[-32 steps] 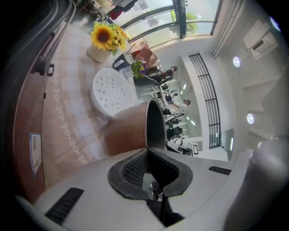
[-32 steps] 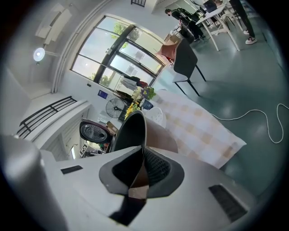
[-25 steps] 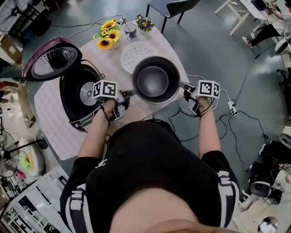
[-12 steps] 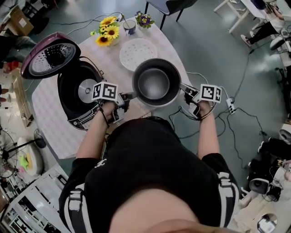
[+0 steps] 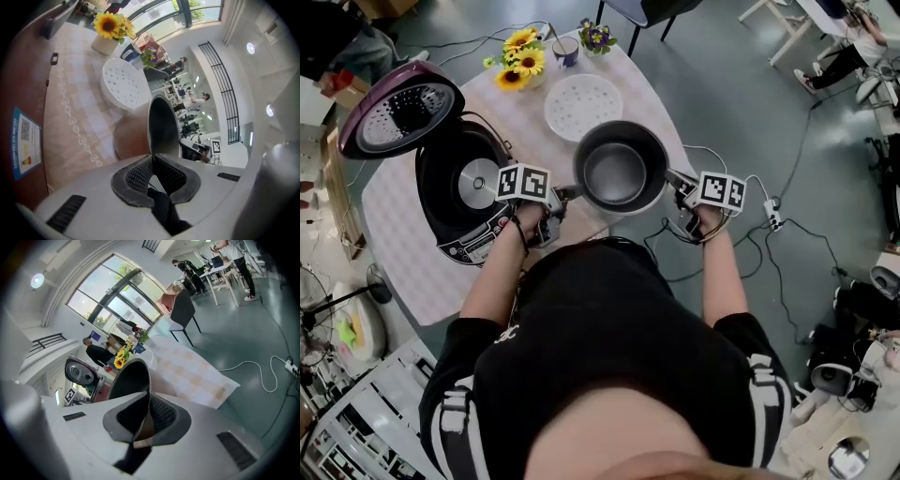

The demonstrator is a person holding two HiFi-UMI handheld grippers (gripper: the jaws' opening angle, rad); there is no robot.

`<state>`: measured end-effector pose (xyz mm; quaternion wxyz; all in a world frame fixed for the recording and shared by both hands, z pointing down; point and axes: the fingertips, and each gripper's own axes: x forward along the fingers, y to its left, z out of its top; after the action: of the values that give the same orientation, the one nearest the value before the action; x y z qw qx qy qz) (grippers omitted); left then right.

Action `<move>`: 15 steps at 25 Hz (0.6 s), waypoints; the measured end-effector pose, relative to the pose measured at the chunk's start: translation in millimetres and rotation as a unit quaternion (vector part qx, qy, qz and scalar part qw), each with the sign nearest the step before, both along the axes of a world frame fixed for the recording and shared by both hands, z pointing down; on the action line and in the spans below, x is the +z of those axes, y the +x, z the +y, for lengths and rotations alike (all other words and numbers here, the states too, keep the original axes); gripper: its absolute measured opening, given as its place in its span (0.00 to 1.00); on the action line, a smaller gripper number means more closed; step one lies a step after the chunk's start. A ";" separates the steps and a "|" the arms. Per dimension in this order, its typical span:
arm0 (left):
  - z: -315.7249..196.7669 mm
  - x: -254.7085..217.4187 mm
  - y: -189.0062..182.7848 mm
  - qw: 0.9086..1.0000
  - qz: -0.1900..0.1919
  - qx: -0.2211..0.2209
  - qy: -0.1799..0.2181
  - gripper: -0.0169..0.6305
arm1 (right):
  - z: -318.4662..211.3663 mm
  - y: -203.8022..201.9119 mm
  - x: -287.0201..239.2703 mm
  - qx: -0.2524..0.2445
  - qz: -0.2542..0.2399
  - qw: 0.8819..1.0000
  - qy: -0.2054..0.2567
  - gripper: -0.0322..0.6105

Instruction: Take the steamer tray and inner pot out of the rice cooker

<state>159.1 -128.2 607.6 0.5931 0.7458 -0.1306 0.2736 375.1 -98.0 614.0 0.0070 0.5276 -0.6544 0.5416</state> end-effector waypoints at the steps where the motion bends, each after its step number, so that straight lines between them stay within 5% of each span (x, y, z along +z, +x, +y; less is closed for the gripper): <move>1: -2.0 1.0 -0.1 1.000 -0.006 0.002 0.009 0.05 | -1.8 -0.4 0.0 0.000 0.011 1.000 -0.002 0.07; 7: -4.7 3.2 -0.6 0.998 -0.028 0.033 0.055 0.08 | -4.3 -1.9 1.0 -0.007 0.100 0.995 -0.028 0.09; 10: -12.3 2.4 -2.7 0.992 -0.046 0.041 0.114 0.12 | -4.8 -2.7 -0.9 -0.004 0.154 0.988 -0.022 0.10; 12: -24.2 -0.1 -4.1 0.978 -0.071 0.040 0.192 0.19 | -6.3 0.8 -7.3 0.000 0.220 0.976 0.007 0.14; 15: -41.1 -16.2 -7.6 0.939 -0.109 0.040 0.323 0.27 | -9.1 7.6 -28.7 0.033 0.295 0.953 0.058 0.17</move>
<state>151.4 -169.2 591.4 0.2912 0.8676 -0.2456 0.3197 382.8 -107.1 585.3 0.1509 0.6846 -0.6360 0.3226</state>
